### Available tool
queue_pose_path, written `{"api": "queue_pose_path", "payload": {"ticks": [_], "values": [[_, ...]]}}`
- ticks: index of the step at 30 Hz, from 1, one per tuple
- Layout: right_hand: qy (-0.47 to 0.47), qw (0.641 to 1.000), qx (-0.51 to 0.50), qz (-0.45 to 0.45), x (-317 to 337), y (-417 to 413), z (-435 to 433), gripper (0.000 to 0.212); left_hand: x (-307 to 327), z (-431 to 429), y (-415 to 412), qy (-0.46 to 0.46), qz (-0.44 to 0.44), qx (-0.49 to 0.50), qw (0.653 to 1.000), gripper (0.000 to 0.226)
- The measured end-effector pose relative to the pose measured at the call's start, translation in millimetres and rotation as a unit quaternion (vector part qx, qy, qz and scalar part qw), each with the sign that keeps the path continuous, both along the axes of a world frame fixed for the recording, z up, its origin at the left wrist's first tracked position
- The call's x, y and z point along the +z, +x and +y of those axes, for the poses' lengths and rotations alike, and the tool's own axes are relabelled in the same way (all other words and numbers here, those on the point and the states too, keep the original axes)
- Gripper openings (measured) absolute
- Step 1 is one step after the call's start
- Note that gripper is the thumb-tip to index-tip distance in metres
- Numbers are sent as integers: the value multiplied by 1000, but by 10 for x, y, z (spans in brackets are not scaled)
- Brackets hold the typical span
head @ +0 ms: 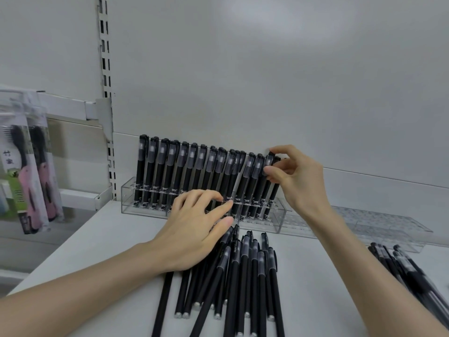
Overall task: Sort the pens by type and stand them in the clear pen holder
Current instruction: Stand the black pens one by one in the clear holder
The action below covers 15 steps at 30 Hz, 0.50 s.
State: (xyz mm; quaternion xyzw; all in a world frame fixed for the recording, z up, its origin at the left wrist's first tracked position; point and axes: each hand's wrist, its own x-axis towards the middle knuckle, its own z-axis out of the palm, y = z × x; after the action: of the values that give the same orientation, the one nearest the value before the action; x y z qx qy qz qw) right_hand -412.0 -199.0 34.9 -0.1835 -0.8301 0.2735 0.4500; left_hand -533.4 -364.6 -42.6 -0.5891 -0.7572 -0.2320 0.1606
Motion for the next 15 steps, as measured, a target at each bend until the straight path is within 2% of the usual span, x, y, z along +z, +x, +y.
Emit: {"api": "queue_pose_path", "payload": {"ticks": [6, 11, 15], "values": [[51, 997, -37, -40, -57, 27, -3, 28, -9, 3, -6, 5, 2, -4, 1000, 76], [190, 975, -110, -21, -18, 37, -111, 34, -20, 6, -45, 24, 2, -21, 999, 76], [289, 953, -71, -55, -105, -155, -181, 41, -35, 13, -43, 44, 0, -22, 999, 62]]}}
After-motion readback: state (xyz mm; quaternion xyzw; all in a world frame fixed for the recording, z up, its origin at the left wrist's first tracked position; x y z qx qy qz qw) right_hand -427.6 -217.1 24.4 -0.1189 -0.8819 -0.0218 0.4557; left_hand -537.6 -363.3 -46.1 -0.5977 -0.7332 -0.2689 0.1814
